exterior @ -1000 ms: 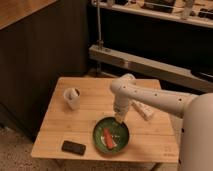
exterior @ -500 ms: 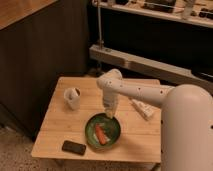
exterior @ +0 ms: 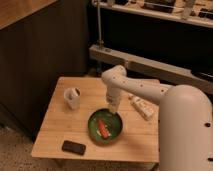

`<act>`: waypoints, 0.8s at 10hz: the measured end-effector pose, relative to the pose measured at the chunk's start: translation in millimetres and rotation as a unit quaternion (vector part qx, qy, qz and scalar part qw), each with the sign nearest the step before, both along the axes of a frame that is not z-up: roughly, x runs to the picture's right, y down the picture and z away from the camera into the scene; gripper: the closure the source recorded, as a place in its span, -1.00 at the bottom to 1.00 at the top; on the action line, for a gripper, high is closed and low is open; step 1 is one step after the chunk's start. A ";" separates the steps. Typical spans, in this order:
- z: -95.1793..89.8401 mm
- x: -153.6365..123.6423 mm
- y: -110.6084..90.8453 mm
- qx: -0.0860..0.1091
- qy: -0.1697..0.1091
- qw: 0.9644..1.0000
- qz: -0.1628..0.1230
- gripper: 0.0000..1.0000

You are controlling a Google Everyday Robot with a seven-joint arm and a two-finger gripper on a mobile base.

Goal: Drag the ceramic bowl in a circle

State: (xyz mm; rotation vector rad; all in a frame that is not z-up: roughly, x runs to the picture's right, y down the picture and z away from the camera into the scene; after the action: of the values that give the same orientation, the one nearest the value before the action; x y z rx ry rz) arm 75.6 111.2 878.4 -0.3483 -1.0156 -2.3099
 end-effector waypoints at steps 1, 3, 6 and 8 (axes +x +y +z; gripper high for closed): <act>2.4 2.5 -2.8 -0.001 0.001 1.000 0.005 0.70; -0.1 8.6 1.4 -0.002 0.002 1.000 0.011 0.70; -5.7 49.5 6.4 -0.003 0.007 1.000 0.021 0.70; -7.4 62.7 10.4 -0.007 0.008 1.000 0.028 0.70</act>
State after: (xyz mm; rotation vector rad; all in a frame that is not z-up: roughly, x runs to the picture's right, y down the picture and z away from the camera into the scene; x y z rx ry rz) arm 138.3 121.6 871.0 -0.3399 -1.0204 -2.2478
